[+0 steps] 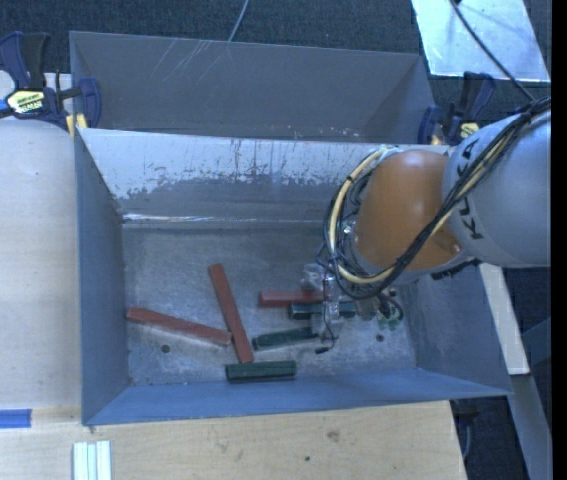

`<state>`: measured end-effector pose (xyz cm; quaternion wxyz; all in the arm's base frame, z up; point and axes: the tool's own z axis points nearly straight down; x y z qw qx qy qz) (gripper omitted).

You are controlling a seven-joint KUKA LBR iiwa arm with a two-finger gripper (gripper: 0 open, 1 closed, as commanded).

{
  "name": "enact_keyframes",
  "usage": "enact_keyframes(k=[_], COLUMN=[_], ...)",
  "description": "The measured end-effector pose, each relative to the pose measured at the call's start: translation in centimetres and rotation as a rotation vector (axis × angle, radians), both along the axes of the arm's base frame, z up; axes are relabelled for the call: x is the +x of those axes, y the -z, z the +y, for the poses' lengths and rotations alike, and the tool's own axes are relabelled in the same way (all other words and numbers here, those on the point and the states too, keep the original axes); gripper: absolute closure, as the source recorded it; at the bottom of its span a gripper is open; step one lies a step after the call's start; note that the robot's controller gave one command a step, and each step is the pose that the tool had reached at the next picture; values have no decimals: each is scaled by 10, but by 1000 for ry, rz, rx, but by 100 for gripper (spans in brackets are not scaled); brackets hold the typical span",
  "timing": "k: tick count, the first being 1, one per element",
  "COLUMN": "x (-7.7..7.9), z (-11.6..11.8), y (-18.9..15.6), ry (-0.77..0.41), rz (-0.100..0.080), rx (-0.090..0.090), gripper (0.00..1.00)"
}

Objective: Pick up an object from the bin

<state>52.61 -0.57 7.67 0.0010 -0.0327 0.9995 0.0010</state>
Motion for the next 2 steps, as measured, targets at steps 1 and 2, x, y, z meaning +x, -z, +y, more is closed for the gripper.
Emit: enact_keyframes(k=[1,2], x=[0,0], z=[0,-1], y=[-14,-26], ry=[0,0], rz=[-2,1], rx=[-1,-2], gripper=[100,100])
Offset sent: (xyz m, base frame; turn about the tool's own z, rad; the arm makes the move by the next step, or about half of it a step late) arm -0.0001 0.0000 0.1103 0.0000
